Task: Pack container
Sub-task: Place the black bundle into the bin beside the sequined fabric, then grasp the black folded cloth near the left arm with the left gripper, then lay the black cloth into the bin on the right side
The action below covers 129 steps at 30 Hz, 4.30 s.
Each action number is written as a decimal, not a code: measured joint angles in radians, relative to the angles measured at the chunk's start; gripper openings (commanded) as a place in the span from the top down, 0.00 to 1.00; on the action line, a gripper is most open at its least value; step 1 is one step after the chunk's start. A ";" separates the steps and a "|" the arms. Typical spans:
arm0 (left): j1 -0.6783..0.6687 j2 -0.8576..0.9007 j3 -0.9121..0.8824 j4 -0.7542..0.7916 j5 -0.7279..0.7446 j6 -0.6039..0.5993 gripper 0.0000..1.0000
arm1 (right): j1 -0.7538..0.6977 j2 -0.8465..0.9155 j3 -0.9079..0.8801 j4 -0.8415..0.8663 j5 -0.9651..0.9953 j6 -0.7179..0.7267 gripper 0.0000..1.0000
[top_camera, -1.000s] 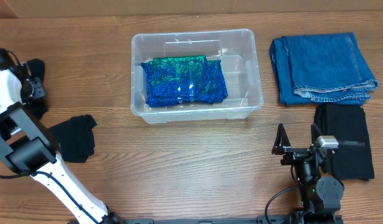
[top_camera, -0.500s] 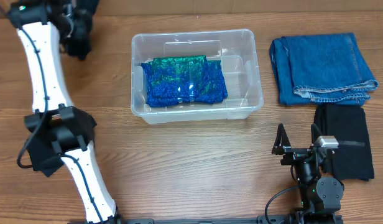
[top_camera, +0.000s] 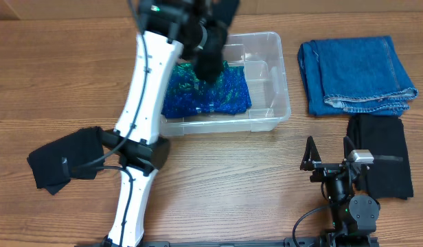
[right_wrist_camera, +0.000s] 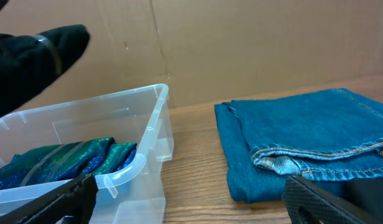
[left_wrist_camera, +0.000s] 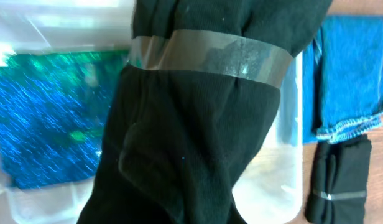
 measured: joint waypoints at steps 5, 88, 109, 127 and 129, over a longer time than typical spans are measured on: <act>-0.184 0.000 -0.073 -0.015 -0.130 -0.295 0.96 | 0.000 0.000 0.000 0.000 0.000 0.000 0.00; 0.729 -0.511 -1.502 0.598 -0.270 0.251 0.96 | 0.000 0.001 0.000 0.002 0.000 0.000 0.00; 0.071 -0.513 -0.638 0.457 -0.126 1.056 0.96 | 0.000 0.001 0.000 0.000 0.000 0.000 0.00; -0.181 -0.203 -0.634 0.718 -0.257 1.765 0.96 | 0.000 0.001 0.000 0.000 0.000 0.000 0.00; -0.181 -0.202 -0.634 0.770 -0.268 1.798 0.96 | 0.000 0.001 0.000 0.000 0.000 0.000 0.00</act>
